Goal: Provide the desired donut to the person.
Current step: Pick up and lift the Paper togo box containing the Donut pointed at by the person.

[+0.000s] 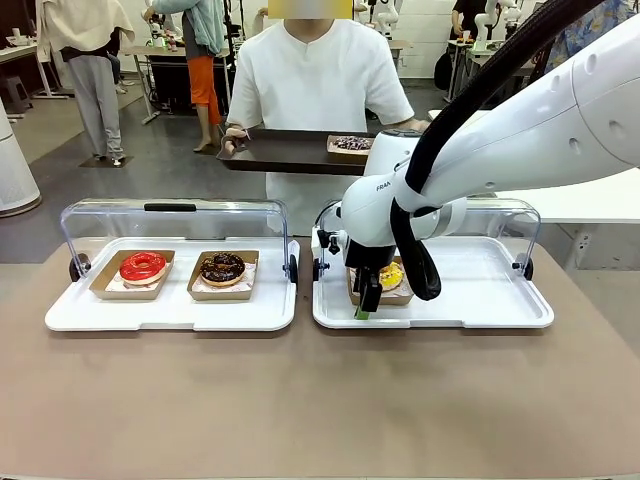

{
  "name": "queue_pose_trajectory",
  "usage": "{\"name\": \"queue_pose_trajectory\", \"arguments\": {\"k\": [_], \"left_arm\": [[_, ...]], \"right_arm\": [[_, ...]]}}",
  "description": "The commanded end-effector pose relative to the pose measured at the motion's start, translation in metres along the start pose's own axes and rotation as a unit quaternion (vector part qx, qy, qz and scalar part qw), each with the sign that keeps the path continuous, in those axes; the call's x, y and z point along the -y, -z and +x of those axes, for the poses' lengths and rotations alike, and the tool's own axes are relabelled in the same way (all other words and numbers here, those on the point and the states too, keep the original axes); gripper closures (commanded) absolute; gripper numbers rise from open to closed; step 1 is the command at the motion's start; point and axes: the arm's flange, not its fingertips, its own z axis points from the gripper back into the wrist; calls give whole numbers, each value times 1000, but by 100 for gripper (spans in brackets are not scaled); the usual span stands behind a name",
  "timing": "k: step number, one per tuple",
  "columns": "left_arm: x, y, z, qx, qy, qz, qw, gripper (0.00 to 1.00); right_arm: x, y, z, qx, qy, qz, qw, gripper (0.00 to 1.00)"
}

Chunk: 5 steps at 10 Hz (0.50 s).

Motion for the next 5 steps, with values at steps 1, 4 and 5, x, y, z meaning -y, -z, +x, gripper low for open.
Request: {"name": "queue_pose_trajectory", "arguments": {"k": [1, 4, 5], "left_arm": [[0, -2, 1, 8, 4, -2, 1000, 0], [0, -2, 1, 8, 4, -2, 1000, 0], [0, -2, 1, 8, 4, -2, 1000, 0]], "right_arm": [[6, 3, 1, -7, -12, -4, 1000, 100], [6, 3, 0, -7, -8, -2, 1000, 100], [5, 3, 1, -7, -8, -2, 1000, 100]]}}
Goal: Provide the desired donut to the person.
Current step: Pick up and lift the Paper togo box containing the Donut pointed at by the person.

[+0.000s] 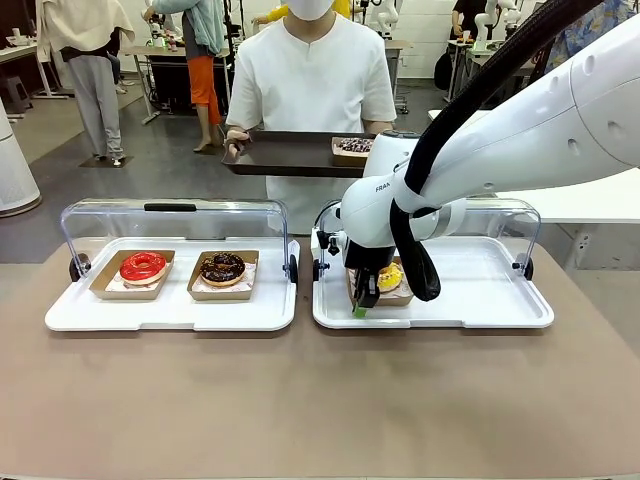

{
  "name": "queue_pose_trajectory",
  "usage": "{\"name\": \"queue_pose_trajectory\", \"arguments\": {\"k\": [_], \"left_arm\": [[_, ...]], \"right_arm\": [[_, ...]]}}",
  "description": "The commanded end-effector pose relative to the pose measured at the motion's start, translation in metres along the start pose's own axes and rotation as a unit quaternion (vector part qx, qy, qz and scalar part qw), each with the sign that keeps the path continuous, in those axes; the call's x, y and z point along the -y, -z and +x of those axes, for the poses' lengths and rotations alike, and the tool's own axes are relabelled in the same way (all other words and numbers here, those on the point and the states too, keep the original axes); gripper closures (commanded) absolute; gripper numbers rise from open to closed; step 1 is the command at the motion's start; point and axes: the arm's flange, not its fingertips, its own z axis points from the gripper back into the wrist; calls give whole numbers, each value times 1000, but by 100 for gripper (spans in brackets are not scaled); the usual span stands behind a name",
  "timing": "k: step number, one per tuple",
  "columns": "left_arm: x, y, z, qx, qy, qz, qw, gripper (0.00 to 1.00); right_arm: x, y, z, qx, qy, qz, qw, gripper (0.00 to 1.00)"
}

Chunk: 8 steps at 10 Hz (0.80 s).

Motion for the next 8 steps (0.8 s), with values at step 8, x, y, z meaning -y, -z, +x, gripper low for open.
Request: {"name": "queue_pose_trajectory", "arguments": {"k": [8], "left_arm": [[0, -2, 1, 8, 4, -2, 1000, 0]], "right_arm": [[-11, -29, 8, -28, 17, 2, 999, 100]]}}
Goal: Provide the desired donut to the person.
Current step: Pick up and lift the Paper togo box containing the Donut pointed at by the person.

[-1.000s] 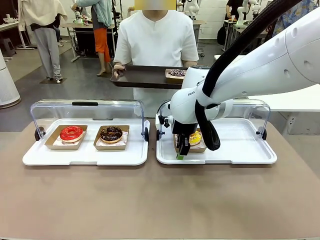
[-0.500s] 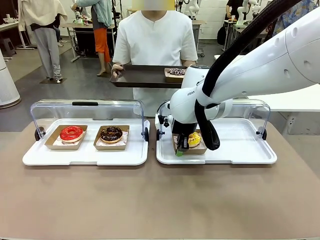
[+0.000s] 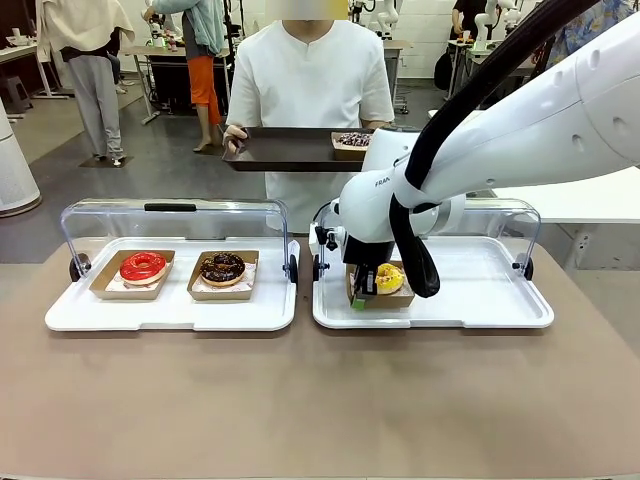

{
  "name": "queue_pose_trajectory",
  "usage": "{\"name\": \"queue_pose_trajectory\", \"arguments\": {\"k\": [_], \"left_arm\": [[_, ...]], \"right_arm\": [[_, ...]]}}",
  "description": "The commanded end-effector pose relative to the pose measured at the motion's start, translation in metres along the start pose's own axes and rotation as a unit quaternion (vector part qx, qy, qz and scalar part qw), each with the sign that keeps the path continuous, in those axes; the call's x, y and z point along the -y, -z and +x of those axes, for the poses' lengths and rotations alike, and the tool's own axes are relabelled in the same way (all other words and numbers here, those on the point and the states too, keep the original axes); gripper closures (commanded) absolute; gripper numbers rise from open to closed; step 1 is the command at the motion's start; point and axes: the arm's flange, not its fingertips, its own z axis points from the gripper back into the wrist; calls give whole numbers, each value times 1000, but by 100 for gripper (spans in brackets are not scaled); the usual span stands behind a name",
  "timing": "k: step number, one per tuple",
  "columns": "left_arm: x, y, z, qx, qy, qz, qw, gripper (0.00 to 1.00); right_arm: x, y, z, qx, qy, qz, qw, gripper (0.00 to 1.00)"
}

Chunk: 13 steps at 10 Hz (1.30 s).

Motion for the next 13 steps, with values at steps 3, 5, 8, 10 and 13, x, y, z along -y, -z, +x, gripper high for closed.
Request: {"name": "queue_pose_trajectory", "arguments": {"k": [3, 5, 8, 10, 13], "left_arm": [[0, -2, 1, 8, 4, -2, 1000, 0], [0, -2, 1, 8, 4, -2, 1000, 0], [0, -2, 1, 8, 4, -2, 1000, 0], [0, -2, 1, 8, 4, -2, 1000, 0], [0, -2, 1, 8, 4, -2, 1000, 0]], "right_arm": [[-47, -76, 14, -79, 17, 9, 997, 100], [-79, -118, 22, -93, 4, 20, 995, 100], [-109, -181, 33, -86, -5, 4, 996, 100], [-119, -220, 44, -86, -1, -22, 996, 100], [-118, -271, 61, -83, 15, -63, 994, 100]]}}
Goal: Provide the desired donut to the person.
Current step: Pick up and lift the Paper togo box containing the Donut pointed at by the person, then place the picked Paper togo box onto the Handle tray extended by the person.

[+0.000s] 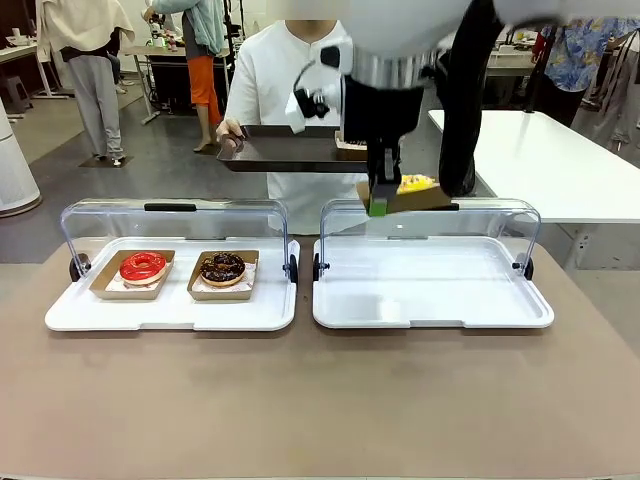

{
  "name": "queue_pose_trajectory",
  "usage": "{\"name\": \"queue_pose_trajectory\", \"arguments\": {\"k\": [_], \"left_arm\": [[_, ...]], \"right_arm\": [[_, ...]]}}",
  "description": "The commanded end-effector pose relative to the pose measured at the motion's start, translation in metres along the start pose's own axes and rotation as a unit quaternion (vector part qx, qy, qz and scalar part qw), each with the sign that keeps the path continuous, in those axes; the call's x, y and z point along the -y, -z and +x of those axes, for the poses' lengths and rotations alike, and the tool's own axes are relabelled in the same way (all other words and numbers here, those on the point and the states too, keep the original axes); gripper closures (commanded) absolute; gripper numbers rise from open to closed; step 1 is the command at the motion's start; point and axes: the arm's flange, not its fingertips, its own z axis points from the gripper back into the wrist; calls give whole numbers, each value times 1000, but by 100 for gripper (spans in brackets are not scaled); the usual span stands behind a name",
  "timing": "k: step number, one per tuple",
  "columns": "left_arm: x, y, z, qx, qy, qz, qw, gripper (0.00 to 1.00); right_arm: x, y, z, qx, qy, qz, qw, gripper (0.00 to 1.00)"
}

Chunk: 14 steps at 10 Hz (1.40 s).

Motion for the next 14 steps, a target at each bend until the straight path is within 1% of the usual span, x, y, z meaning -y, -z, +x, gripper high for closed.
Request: {"name": "queue_pose_trajectory", "arguments": {"k": [1, 3, 4, 5, 14], "left_arm": [[0, -2, 1, 8, 4, -2, 1000, 0], [0, -2, 1, 8, 4, -2, 1000, 0], [0, -2, 1, 8, 4, -2, 1000, 0], [0, -2, 1, 8, 4, -2, 1000, 0], [0, -2, 1, 8, 4, -2, 1000, 0]], "right_arm": [[15, -10, 9, -11, 20, -4, 1000, 100], [32, -9, 11, -3, 24, 6, 1000, 100], [38, -4, 10, 10, 0, 9, 1000, 100], [21, -12, 7, 11, 13, 2, 1000, 100], [21, -12, 7, 11, 13, 2, 1000, 100]]}}
